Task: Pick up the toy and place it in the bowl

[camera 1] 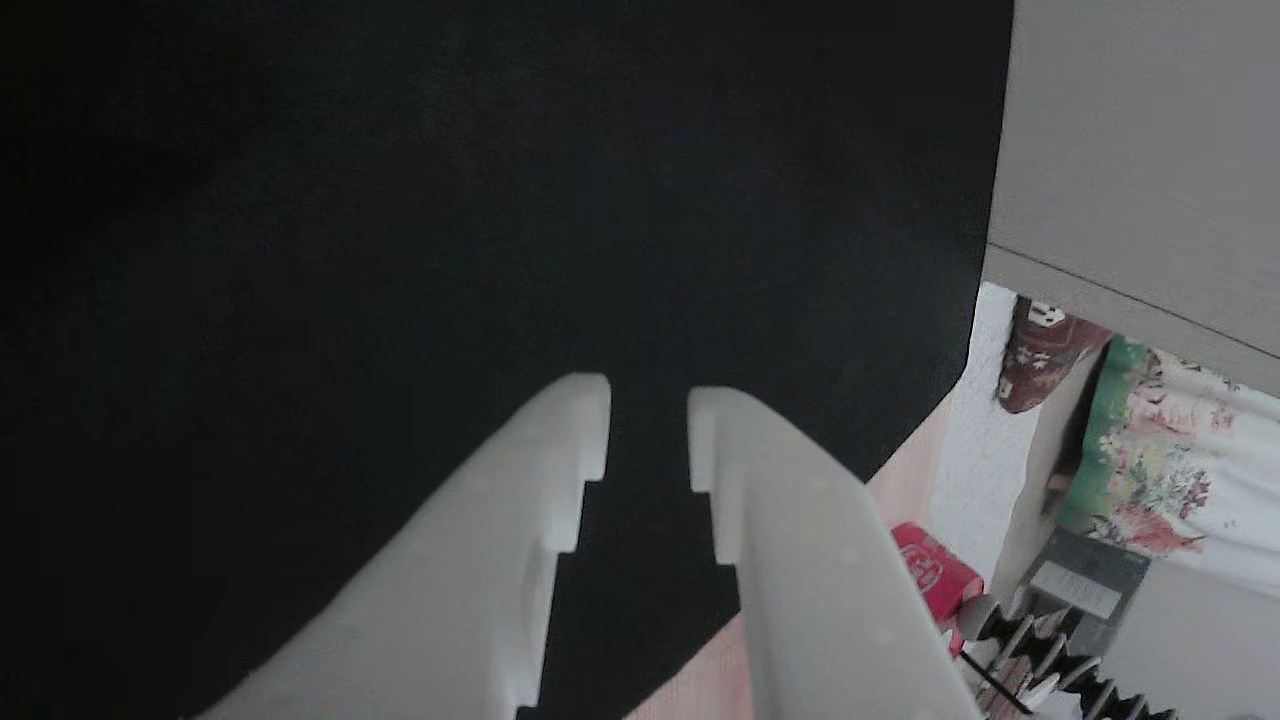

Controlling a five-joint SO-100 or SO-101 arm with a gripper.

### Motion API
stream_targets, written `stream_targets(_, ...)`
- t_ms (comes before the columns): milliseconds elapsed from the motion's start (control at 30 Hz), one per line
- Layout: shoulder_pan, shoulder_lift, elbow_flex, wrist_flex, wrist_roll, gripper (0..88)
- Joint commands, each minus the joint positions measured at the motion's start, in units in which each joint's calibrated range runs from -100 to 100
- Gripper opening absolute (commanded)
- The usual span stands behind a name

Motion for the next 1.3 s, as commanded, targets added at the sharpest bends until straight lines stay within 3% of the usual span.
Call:
stream_targets(0, -0.2, 11.4, -12.0, -0.4, 0.1, 2.3)
stream_targets(433, -6.7, 42.9, -44.7, -0.6, 0.1, 2.3)
stream_targets(767, -14.1, 67.5, -59.2, -10.4, 0.2, 2.3)
stream_targets(1267, -20.4, 103.6, -93.8, -7.8, 0.3, 2.3)
